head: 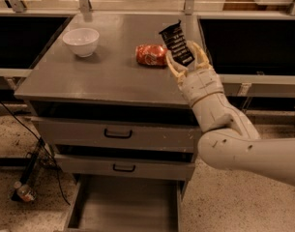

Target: Pick rxbar chocolate from bottom drawer and place on counter

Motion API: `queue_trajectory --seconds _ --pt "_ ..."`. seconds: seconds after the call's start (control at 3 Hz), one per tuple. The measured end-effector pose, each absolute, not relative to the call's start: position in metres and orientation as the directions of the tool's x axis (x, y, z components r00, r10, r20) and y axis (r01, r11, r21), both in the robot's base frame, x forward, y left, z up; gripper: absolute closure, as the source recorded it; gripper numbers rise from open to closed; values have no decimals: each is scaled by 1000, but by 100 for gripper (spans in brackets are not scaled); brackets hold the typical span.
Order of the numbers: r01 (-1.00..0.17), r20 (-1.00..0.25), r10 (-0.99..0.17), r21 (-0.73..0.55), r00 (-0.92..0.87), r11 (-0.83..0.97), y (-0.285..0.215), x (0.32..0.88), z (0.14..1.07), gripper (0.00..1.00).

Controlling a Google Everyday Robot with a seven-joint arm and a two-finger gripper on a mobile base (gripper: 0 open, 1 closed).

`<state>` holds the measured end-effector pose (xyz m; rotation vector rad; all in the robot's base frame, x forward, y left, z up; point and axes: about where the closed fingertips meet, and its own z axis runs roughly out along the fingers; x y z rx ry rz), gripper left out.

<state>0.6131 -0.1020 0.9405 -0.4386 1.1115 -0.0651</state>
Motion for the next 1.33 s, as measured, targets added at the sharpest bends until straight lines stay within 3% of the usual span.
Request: queue_trajectory --seconds 1.0,1.33 --pt "-194 -863 -275 -383 423 903 -98 610 940 100" --pt "-175 -852 -318 -418 417 891 -74 618 904 100"
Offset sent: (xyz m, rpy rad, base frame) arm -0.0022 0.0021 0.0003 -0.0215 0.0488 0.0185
